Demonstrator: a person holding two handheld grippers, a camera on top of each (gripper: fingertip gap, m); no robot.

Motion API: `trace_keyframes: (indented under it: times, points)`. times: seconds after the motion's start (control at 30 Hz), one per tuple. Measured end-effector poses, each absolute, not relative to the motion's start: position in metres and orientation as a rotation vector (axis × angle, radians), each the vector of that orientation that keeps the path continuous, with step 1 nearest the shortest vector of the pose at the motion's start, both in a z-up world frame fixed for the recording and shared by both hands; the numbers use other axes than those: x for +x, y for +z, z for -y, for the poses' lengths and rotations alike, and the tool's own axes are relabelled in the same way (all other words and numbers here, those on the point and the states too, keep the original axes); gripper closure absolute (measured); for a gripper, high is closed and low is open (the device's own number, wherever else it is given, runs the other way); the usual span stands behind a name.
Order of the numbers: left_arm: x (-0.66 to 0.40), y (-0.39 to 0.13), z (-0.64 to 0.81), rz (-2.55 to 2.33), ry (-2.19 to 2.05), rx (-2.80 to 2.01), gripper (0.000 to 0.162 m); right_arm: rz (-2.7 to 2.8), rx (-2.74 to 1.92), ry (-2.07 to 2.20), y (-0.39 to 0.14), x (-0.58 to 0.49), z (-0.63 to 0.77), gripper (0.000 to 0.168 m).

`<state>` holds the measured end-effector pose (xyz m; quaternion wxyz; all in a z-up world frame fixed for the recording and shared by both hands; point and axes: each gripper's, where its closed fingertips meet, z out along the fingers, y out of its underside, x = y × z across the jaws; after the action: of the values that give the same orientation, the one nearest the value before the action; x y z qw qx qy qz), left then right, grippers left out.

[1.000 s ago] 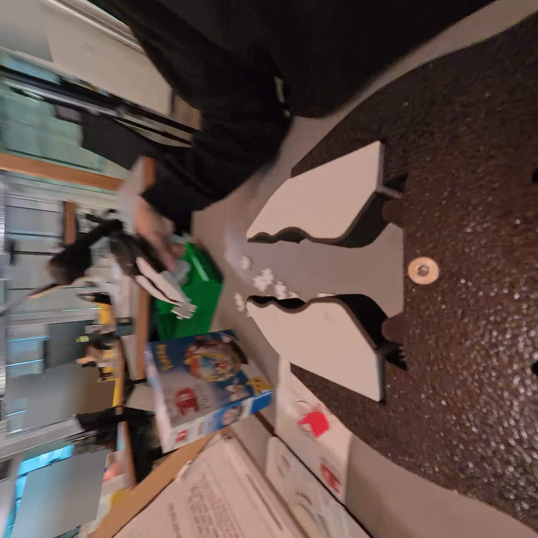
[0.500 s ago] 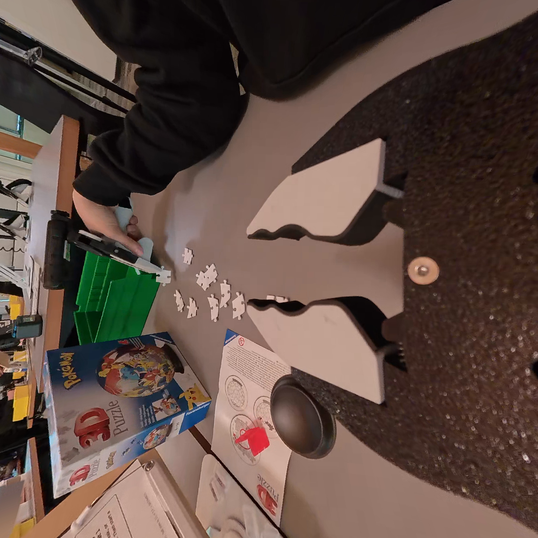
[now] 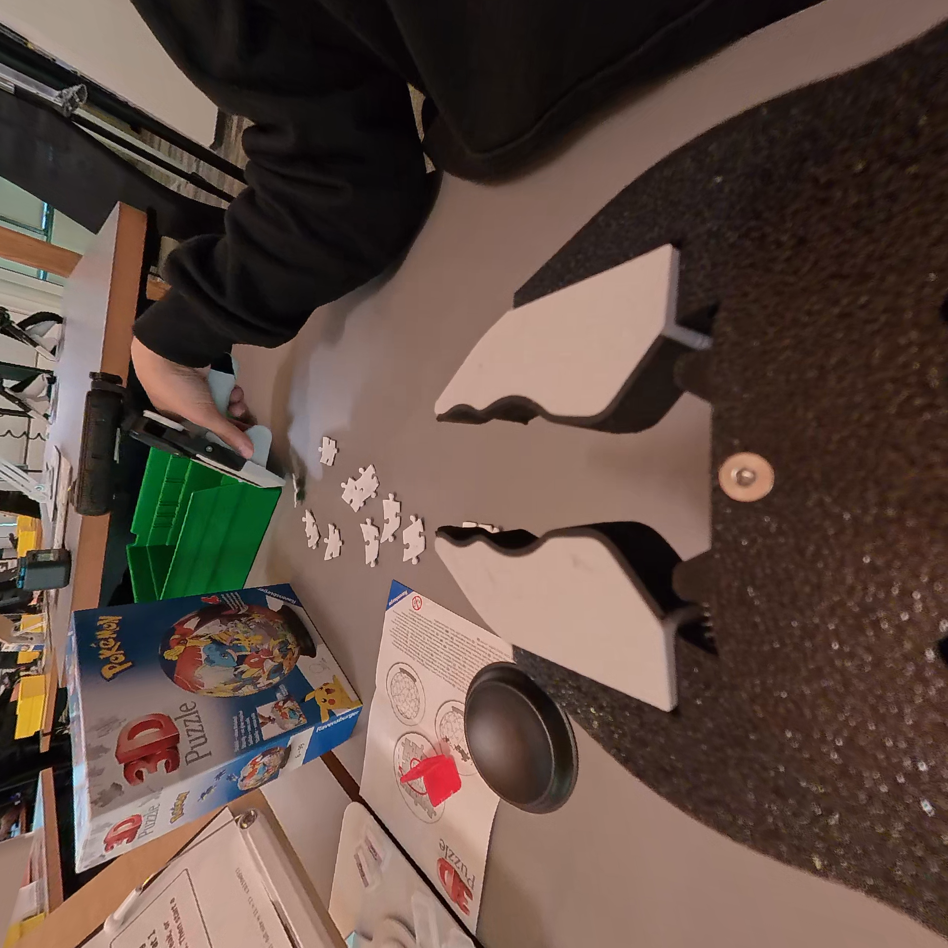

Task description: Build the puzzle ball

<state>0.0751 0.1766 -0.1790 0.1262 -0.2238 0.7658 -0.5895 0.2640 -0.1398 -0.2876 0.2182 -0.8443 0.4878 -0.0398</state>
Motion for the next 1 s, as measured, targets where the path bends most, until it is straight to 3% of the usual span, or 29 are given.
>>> trace_keyframes:
  times: [0.17,0.5,0.83,1.0]
  points:
    - [0.073,-0.178,-0.185,-2.208,-1.702,-0.676,0.124,-1.326,-2.337,-0.189,-0.270,0.259,0.141,0.145]
    - [0.084,-0.163,-0.233,-2.037,-1.516,-0.808,0.126,-0.896,-2.196,-0.485,-0.186,0.266,0.090,0.149]
    - [0.103,-0.106,-0.415,-1.733,-0.763,-1.234,0.128,-0.516,-2.012,-0.598,-0.135,0.261,0.018,0.135]
    - [0.117,-0.107,-0.488,-1.798,-0.501,-1.353,0.129,-0.457,-1.963,-0.605,-0.125,0.258,0.000,0.129]
